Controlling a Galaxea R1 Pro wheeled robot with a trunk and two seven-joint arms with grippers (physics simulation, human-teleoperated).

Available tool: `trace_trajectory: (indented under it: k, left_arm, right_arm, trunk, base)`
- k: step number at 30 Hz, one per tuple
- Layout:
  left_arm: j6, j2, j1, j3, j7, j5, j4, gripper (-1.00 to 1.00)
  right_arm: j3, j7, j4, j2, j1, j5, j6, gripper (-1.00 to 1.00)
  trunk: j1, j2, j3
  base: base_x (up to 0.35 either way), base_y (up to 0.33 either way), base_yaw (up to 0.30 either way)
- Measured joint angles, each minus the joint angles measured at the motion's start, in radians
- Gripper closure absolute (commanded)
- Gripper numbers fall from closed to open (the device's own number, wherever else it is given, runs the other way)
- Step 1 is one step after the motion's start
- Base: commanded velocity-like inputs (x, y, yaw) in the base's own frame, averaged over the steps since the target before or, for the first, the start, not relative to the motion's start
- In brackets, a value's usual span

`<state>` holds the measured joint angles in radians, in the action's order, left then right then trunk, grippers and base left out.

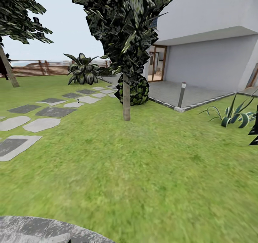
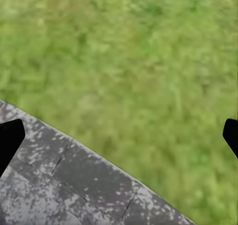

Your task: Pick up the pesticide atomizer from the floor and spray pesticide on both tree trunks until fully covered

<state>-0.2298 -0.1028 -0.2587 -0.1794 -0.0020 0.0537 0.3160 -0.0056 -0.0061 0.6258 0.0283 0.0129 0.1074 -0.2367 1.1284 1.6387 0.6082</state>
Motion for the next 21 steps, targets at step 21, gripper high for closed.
trace_trajectory:
  k: [21]
  left_arm:
    - [0.004, -0.002, 0.001, -0.002, 0.0, 0.0, 0.0, -1.0]
  right_arm:
    - [0.002, 0.0, -0.027, -0.001, 0.0, 0.002, -0.04, -1.0]
  trunk:
    - [0.08, 0.147, 0.067]
  base:
    - [0.0, 0.0, 0.279]
